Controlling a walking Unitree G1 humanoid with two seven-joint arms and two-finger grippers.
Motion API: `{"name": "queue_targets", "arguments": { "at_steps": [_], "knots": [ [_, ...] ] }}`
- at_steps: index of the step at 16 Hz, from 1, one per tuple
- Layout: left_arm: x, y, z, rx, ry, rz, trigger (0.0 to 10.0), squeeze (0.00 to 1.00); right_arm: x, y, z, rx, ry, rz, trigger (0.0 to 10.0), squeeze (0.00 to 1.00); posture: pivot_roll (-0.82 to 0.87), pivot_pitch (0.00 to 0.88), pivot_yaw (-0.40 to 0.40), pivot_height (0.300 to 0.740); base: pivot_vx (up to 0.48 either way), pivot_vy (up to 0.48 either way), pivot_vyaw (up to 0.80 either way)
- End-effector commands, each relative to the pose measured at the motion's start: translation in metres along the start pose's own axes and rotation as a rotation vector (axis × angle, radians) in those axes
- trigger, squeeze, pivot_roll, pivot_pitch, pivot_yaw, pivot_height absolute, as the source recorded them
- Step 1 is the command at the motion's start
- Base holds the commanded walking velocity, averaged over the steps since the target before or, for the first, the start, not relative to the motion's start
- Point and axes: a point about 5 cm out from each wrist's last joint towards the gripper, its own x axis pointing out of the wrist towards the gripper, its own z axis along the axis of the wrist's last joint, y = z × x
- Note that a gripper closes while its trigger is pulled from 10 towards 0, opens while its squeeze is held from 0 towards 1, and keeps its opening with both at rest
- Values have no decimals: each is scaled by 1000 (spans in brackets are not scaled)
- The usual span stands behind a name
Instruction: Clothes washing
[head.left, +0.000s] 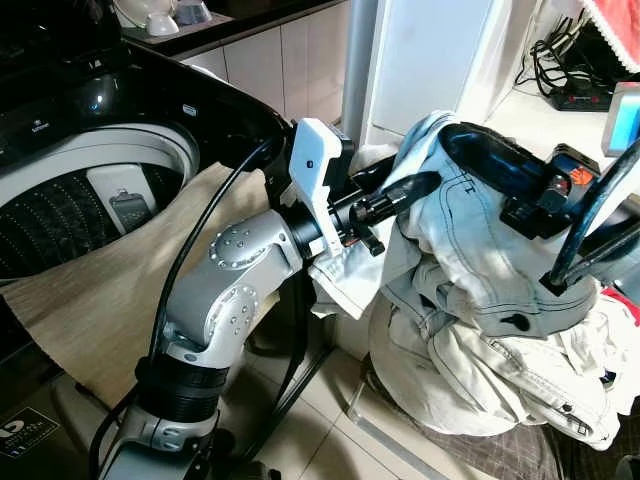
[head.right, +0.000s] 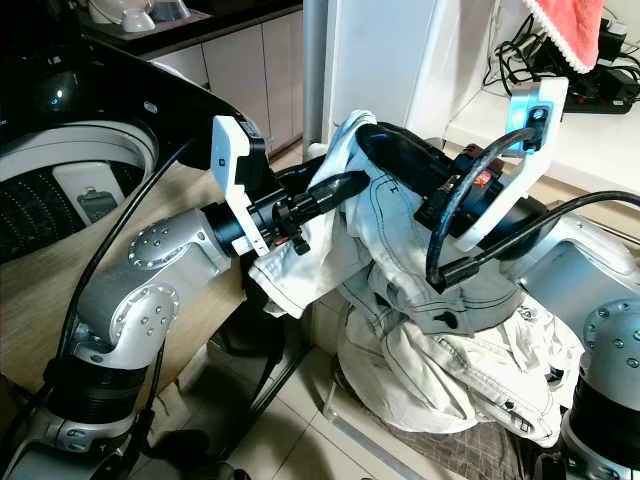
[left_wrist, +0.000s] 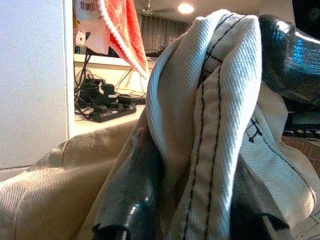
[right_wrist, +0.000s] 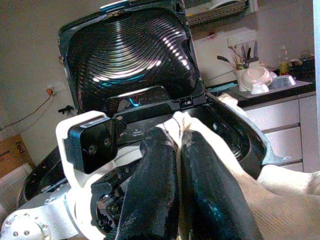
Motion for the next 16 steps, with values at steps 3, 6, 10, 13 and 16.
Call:
{"name": "queue_targets", "arguments": {
  "at_steps": [3, 6, 10, 13, 16],
  "knots": [
    [-2, 2, 2, 11, 1, 16, 0, 0, 0, 5, 4, -30, -18, 14, 1059, 0, -110, 0, 6, 740, 0, 0, 0],
    [-2, 7, 3, 12, 6, 58, 0, 0, -1, 0, 3, -34, -19, -17, 10000, 1000, -113, 0, 8, 740, 0, 0, 0],
    [-3, 15, 4, 27, 7, 114, 0, 0, -5, 1, 8, -28, -41, -3, 10000, 1000, -121, 0, 12, 740, 0, 0, 0],
    [-4, 32, 7, 69, 16, 221, 0, 0, -7, 0, 13, -115, -24, -58, 10000, 0, -126, 0, 18, 740, 0, 0, 0],
    [-11, 66, 27, 196, 18, 377, 0, 0, -12, 4, 22, -144, -57, -34, 10000, 0, -125, 0, 21, 740, 0, 0, 0]
  ]
}}
